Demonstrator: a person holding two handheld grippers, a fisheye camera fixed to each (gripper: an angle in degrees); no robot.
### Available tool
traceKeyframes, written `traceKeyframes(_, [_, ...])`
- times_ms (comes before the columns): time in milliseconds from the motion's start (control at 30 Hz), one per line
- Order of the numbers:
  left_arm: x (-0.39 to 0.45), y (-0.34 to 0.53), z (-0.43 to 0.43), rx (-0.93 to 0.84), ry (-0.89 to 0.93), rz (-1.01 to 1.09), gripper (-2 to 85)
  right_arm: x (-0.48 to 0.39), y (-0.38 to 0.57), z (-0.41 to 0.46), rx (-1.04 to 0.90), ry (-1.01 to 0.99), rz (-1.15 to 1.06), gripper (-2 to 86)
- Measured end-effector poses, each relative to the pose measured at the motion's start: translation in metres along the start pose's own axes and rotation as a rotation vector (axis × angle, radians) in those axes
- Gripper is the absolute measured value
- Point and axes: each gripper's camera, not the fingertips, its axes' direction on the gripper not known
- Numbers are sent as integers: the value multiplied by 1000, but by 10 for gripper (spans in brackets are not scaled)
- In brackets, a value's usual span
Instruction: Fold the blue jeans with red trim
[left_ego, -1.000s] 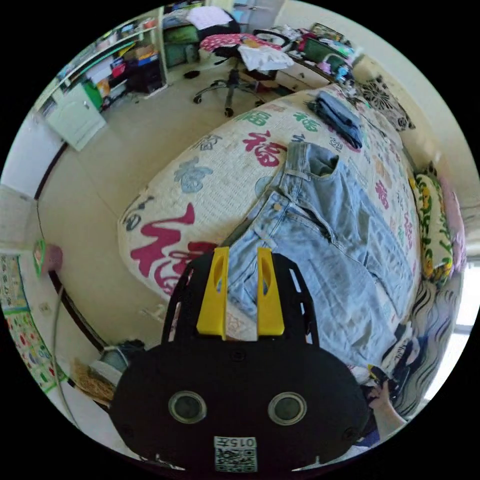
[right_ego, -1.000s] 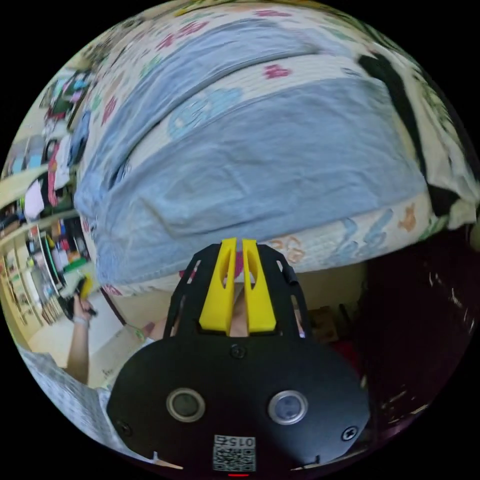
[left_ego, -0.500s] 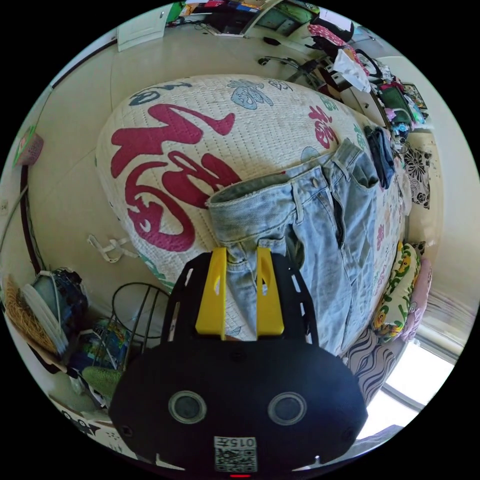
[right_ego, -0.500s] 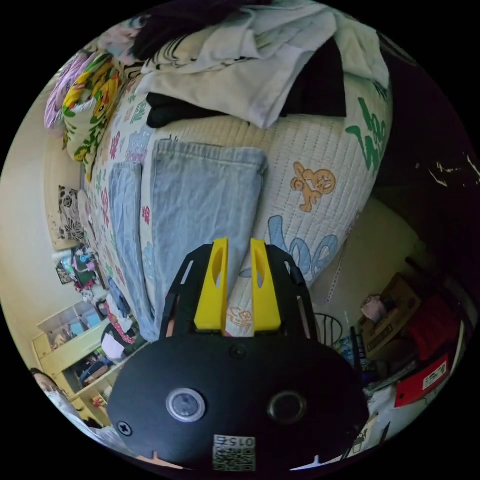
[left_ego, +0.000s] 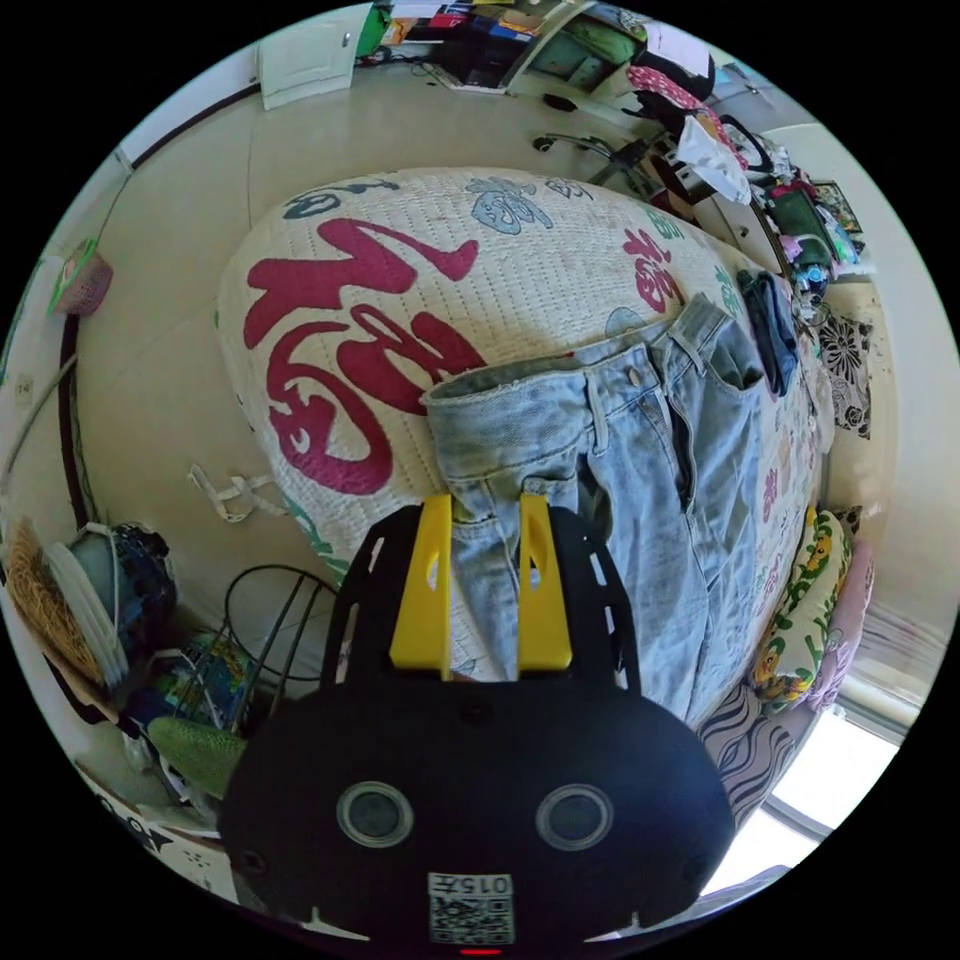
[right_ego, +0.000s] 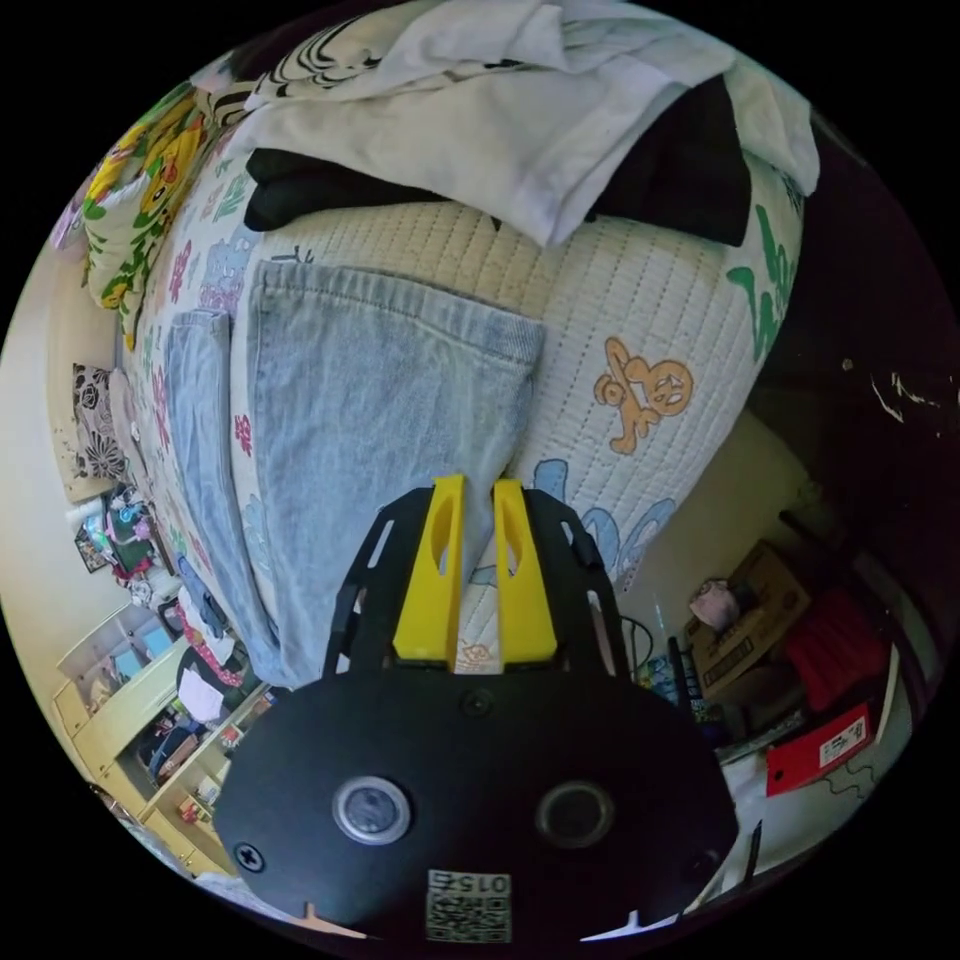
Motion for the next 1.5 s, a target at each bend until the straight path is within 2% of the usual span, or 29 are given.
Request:
traceKeyframes(100, [-13, 4, -4, 20, 37, -15, 91, -3, -16, -7, -15, -2, 18, 15])
traceKeyframes(300, [-23, 6, -14, -2, 97, -11, 44, -31, -48, -23, -64, 79, -101, -6])
traceKeyframes(400, [-18, 5, -40, 5, 136, 63, 27, -44, -65, -42, -96, -4, -137, -8])
traceKeyframes(500, [-1, 3, -71, -16, 233, 148, 19, -61, -87, -71, -166, -167, -175, -9])
traceKeyframes(800, [88, -49, -127, -52, 538, 98, 10, -179, -167, -145, -314, -310, -325, -8])
traceKeyframes(1000, [188, -102, -97, -65, 487, 173, 11, -286, -253, -104, -372, -255, -375, -3])
traceKeyframes(1133, [232, -134, -53, -35, 444, 105, 14, -358, -306, -51, -354, -223, -400, 0])
traceKeyframes(1300, [261, -158, -17, -24, 321, 73, 23, -407, -341, -6, -346, -119, -401, 9])
traceKeyframes(1500, [266, -166, -3, -14, 388, 3, 61, -438, -358, -1, -297, -119, -467, 50])
